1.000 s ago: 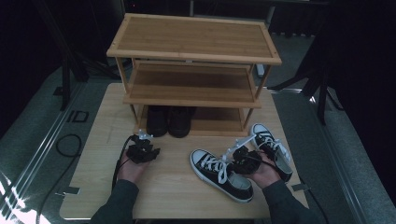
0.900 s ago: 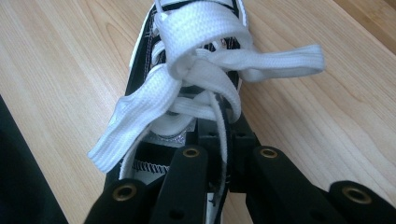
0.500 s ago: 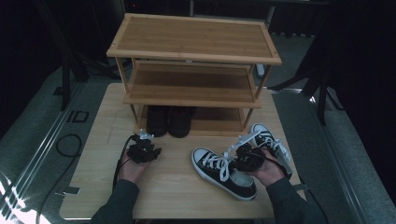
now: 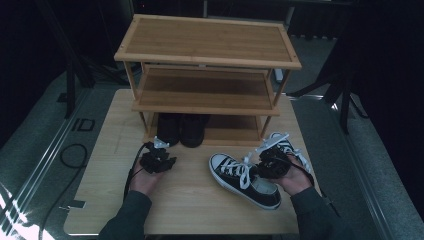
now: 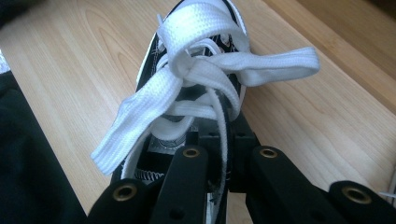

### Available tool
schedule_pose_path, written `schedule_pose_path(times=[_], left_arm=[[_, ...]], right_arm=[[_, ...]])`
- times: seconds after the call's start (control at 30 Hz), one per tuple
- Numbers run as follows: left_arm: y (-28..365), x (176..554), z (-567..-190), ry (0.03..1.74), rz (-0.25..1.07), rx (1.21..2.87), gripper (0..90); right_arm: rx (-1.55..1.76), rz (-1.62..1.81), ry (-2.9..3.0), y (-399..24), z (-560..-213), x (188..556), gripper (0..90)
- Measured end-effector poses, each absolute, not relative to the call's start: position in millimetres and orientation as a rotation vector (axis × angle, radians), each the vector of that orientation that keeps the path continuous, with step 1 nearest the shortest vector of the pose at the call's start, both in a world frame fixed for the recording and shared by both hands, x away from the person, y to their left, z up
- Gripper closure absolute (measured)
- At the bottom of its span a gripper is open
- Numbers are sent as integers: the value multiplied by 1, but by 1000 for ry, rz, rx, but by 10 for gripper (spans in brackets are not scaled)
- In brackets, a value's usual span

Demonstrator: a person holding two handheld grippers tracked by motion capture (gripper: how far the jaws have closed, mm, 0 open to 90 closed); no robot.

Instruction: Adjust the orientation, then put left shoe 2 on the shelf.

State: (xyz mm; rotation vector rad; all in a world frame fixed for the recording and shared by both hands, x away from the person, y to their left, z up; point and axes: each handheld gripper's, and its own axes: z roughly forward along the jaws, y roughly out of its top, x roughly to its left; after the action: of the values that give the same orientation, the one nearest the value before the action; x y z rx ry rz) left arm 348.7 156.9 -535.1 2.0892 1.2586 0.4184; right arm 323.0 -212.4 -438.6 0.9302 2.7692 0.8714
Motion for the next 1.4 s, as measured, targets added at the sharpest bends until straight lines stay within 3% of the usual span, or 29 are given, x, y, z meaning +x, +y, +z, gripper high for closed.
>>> schedule_pose_path(times=[1.23,1.4], left_arm=[[137,360,-484,1101,336,2071,686],[136,361,-476,1092,346,2059,735]], right_arm=[[956,936,2736,-231,-408,320,884],[938,924,2742,-231,-406,322,883]])
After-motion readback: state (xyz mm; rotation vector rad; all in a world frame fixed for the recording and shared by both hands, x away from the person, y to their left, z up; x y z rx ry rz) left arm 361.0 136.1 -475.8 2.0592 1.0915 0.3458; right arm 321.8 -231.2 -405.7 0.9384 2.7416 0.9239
